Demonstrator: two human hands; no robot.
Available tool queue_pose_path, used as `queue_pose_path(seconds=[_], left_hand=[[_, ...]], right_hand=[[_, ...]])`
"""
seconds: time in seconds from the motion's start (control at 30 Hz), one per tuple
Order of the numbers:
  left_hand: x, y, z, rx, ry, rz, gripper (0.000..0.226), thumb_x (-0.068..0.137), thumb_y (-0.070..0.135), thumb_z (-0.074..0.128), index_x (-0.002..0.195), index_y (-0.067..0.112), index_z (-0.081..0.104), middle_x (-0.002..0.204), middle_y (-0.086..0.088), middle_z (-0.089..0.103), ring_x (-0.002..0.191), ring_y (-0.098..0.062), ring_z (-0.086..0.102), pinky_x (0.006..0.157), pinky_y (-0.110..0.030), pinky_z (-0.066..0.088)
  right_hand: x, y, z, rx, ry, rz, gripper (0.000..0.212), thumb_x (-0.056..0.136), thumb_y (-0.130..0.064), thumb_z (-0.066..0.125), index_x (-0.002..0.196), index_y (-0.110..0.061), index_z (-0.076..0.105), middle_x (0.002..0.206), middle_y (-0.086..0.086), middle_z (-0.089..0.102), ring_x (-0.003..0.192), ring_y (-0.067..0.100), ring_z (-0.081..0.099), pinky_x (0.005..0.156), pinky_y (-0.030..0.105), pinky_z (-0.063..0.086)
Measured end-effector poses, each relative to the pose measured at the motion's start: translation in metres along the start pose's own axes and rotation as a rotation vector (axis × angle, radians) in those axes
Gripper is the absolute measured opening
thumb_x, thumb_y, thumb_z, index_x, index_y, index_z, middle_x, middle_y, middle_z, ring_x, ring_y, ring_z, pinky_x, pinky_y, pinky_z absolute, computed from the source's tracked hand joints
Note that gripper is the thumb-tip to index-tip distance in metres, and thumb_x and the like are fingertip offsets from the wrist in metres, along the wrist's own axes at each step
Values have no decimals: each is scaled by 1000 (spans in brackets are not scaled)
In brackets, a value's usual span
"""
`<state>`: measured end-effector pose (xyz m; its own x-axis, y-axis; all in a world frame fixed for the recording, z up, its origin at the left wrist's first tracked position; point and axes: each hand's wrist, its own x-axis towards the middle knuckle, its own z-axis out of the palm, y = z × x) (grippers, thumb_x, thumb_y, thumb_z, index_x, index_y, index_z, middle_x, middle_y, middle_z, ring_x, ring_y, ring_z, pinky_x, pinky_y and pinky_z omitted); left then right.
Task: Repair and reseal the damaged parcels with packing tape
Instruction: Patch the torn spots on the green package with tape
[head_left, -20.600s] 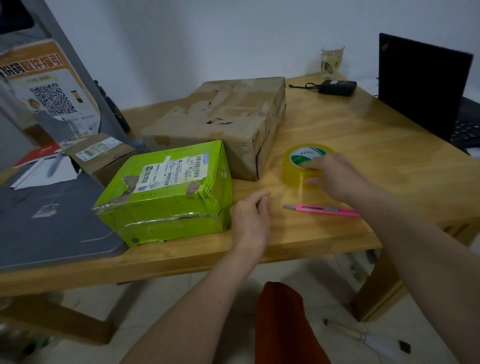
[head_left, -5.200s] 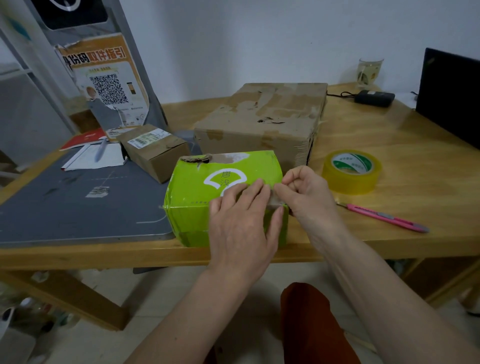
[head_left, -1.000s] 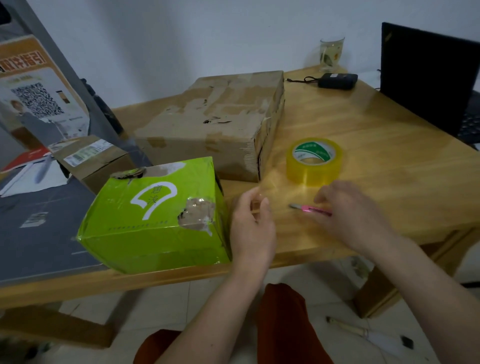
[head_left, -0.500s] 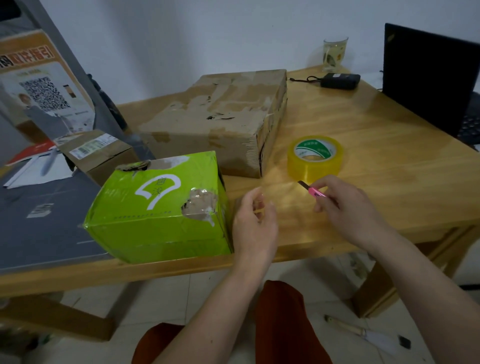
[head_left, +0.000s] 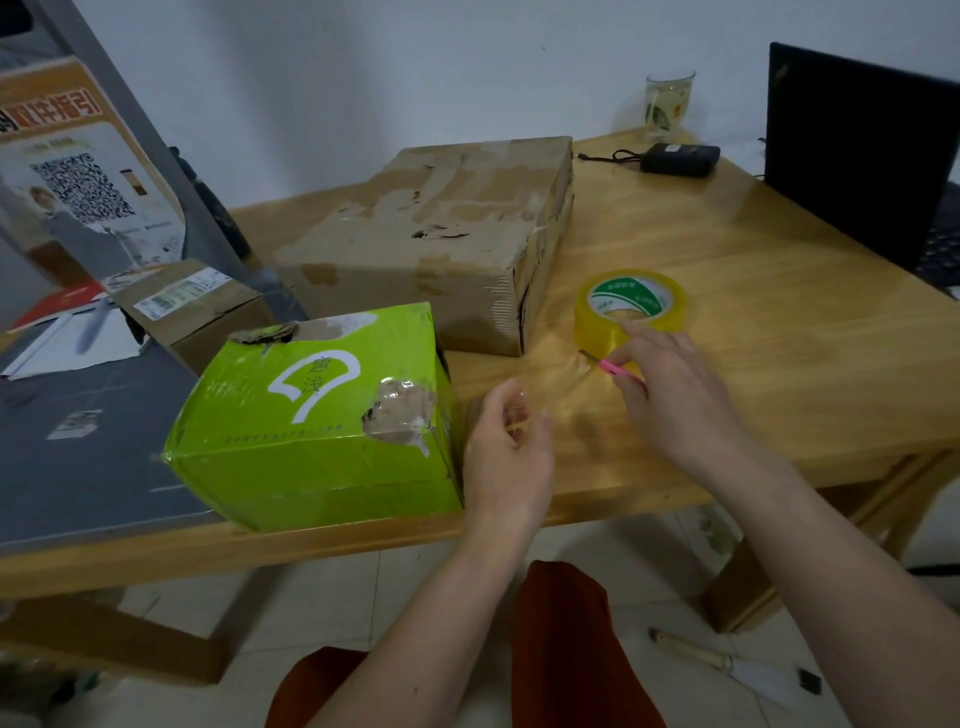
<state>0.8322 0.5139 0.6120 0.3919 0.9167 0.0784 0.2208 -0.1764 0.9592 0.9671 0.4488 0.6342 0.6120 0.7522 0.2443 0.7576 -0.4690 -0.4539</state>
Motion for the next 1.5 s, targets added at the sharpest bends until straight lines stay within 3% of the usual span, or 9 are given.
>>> queue_pose_path(seconds=[0.3, 0.53, 0.7, 0.87, 1.1, 1.2, 1.27, 1.37, 1.5], left_hand=[[0, 0, -1, -9, -2, 6, 34, 91, 10, 62, 124, 17, 59, 97, 19, 57, 91, 2, 57, 82, -15, 46], [-11, 5, 4, -31, -31, 51, 31, 84, 20, 63, 115, 18, 67, 101, 6, 69, 91, -7, 64, 87, -27, 53], [-12, 1, 3, -44, -29, 17, 35, 82, 23, 64, 117, 20, 63, 103, 7, 66, 95, -10, 63, 89, -32, 53], [-12, -5, -1, -3, -29, 13, 38, 86, 15, 66, 122, 21, 58, 113, 4, 63, 103, -12, 61, 94, -33, 50], [-10, -5, 1, -40, -36, -53, 46, 89, 7, 65, 133, 12, 54, 111, 4, 60, 104, -11, 58, 97, -30, 48], [-12, -1, 1, -144, -39, -134, 37, 90, 5, 63, 125, 16, 56, 105, 5, 60, 94, -5, 58, 87, -15, 46], [-10, 2, 0, -198, -33, -188, 30, 91, 5, 63, 116, 19, 57, 97, 8, 59, 85, 0, 56, 78, -7, 42], [-7, 5, -3, -314, -16, -310, 18, 90, 5, 63, 102, 19, 63, 92, 4, 59, 87, -11, 57, 88, -19, 44], [-13, 19, -8, -574, -28, -454, 23, 89, -7, 60, 81, 15, 60, 88, -5, 58, 84, -16, 57, 88, -33, 50]], right_hand=[[3, -10, 5, -40, -44, -24, 22, 97, -17, 51, 115, -15, 63, 152, 0, 35, 134, 22, 28, 95, 40, 43], [10, -16, 12, -120, -50, -13, 22, 97, -15, 49, 114, -18, 63, 147, 3, 40, 130, 24, 32, 87, 42, 45], [16, -15, 4, 115, -10, 17, 15, 99, -25, 49, 108, -25, 60, 115, 3, 62, 109, 24, 53, 75, 34, 41], [16, -7, -10, 352, -20, -21, 9, 100, -26, 46, 96, -33, 49, 113, -5, 64, 108, 21, 58, 87, 45, 48], [5, 16, -17, -179, -183, -34, 17, 93, -14, 56, 104, -22, 66, 112, 7, 51, 111, 25, 43, 87, 35, 40], [6, 15, -12, -243, -181, -39, 21, 93, -24, 57, 112, -19, 66, 118, 10, 53, 112, 27, 42, 90, 32, 35], [10, 12, -9, -185, -35, -75, 29, 91, -23, 61, 118, -15, 63, 119, 13, 53, 114, 30, 43, 93, 37, 36], [24, 4, 1, -137, 76, -204, 43, 88, -14, 64, 130, -14, 56, 128, 15, 48, 121, 34, 39, 96, 42, 38], [45, 11, 17, -247, -113, -211, 58, 94, -18, 54, 147, -29, 32, 147, 8, 35, 135, 28, 25, 109, 37, 22]])
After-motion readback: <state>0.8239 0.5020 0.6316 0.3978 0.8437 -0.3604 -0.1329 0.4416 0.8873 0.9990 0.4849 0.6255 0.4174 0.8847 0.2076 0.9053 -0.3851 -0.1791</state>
